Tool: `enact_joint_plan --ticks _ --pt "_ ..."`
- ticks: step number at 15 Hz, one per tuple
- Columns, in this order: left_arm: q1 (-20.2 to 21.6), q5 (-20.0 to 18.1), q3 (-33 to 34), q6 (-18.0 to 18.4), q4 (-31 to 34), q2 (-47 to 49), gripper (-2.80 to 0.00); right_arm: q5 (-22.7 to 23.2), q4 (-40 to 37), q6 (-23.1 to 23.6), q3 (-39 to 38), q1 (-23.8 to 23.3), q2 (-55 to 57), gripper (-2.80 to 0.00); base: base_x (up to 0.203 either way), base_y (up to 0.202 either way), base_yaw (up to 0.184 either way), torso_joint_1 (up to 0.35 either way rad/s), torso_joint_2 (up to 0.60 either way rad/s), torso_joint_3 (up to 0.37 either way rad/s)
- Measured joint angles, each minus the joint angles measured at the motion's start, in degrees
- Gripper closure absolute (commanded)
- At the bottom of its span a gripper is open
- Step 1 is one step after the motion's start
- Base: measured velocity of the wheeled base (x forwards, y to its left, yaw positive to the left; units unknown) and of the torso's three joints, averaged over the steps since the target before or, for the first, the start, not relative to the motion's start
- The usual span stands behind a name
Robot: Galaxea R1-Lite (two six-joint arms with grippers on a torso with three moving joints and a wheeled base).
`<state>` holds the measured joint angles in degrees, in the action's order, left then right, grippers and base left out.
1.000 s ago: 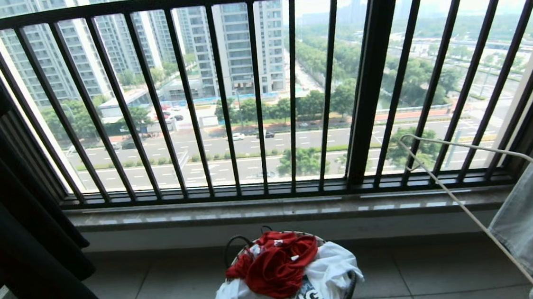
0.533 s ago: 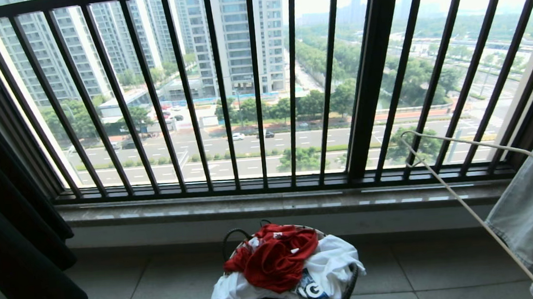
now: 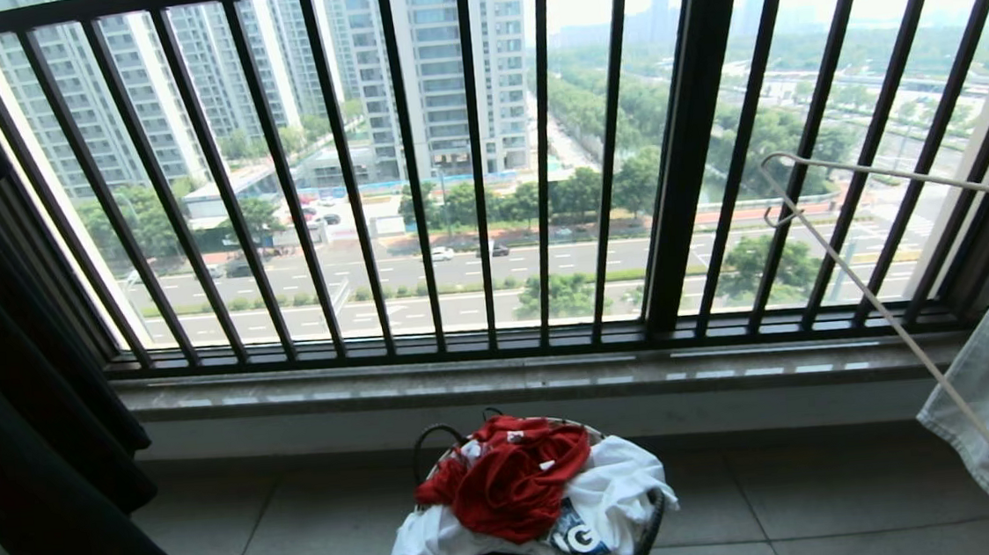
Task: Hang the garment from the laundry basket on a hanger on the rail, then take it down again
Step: Pick up clothes from the basket
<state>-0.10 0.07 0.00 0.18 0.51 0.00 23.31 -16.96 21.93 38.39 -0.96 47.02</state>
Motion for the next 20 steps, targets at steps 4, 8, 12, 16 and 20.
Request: enact_joint_plan --ticks 4,8,12,16,20 --pt "0.0 0.0 0.0 0.0 0.0 0.0 0.0 -2.1 8.4 0.1 0.0 -0.1 3.5 0.0 0.0 0.0 0.0 0.0 0.0 0.0" --pt "0.0 0.0 0.0 0.0 0.0 0.0 0.0 -7.9 12.8 -0.9 0.5 -0.2 6.8 0.0 0.0 0.0 0.0 0.0 0.0 0.0" --pt "0.0 0.0 0.0 0.0 0.0 0.0 0.0 -8.0 12.8 -3.8 1.0 -0.2 7.3 0.0 0.0 0.0 0.0 0.0 0.0 0.0" --pt "0.0 0.0 0.0 0.0 0.0 0.0 0.0 -8.0 13.9 -3.9 -2.0 -0.2 6.8 0.0 0.0 0.0 0.0 0.0 0.0 0.0" --pt "0.0 0.0 0.0 0.0 0.0 0.0 0.0 -8.0 14.9 -4.0 -4.1 -0.3 5.9 0.0 0.0 0.0 0.0 0.0 0.0 0.0"
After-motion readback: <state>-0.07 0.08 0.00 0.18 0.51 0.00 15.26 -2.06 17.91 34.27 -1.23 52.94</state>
